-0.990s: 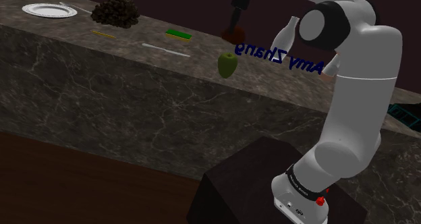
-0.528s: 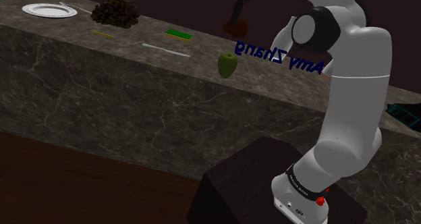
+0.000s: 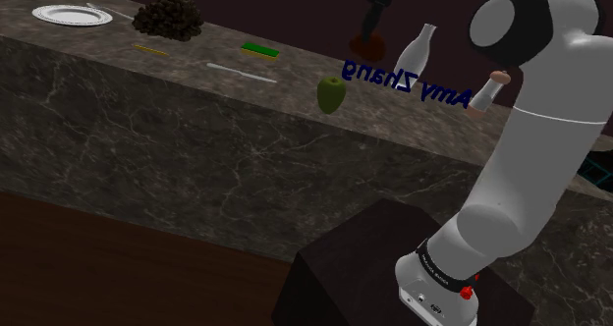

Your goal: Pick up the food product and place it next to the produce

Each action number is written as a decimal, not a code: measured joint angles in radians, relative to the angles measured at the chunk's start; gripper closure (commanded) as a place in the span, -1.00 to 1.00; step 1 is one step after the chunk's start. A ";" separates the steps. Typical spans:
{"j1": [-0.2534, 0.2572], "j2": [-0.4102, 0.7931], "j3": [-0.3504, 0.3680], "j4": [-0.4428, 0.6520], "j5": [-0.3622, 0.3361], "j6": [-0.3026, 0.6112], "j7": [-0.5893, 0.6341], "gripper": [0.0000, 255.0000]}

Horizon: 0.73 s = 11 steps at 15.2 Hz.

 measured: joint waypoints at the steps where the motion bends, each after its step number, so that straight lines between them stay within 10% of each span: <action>1: 0.000 -0.043 -0.007 -0.067 -0.017 0.022 -0.020 1.00; 11: -0.076 -0.242 -0.084 -0.304 -0.125 0.040 -0.200 1.00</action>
